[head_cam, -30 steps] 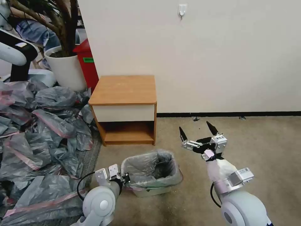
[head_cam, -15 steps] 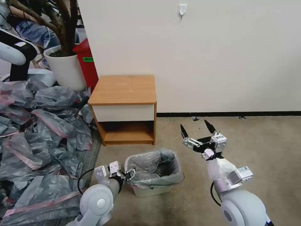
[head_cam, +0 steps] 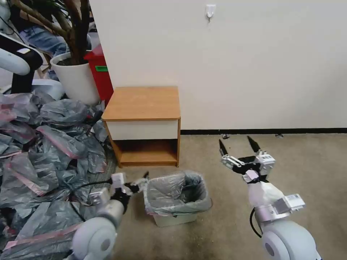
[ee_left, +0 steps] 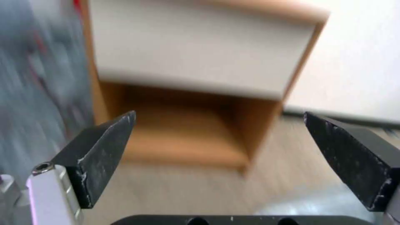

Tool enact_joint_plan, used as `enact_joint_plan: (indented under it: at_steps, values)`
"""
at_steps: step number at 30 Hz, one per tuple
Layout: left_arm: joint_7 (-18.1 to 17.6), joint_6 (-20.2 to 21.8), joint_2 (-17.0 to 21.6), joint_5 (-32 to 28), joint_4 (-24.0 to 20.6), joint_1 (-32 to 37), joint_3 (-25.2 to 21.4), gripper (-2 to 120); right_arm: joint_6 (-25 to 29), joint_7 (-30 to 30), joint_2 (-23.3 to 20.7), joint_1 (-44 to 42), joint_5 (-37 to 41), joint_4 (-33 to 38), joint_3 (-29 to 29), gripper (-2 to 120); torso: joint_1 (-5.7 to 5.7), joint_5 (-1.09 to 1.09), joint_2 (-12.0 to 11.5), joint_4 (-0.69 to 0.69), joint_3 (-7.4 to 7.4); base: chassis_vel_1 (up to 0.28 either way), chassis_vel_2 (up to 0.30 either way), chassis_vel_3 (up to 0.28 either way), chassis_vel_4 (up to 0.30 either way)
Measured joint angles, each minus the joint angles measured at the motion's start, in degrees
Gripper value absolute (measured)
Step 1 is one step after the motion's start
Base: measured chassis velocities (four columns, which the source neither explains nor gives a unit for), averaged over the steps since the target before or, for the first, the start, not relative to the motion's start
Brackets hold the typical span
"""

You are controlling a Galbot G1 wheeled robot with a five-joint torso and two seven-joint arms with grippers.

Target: Pick up the garbage bag from the table and place it over the trash can.

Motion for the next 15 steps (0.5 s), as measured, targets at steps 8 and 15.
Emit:
enact_joint_plan:
  at_steps: [8,15]
  values:
    - [5.5,-12.3,-6.1,15.8,-0.4,5.8,-6.1,100,1.5,1.5,4.3,-3.8,-10.0,-3.0,2.5,100,0.00,0.01,0.0,0.00,0.00,0.000,0.000,0.000,0.000]
    - [7.0,-17.2,-10.2,20.8,4.3,7.5,-7.4,100,-3.8,-2.9,6.4,-5.0,-14.8,-5.6,3.9,100,0.00,-0.01,0.0,0.00,0.00,0.000,0.000,0.000,0.000]
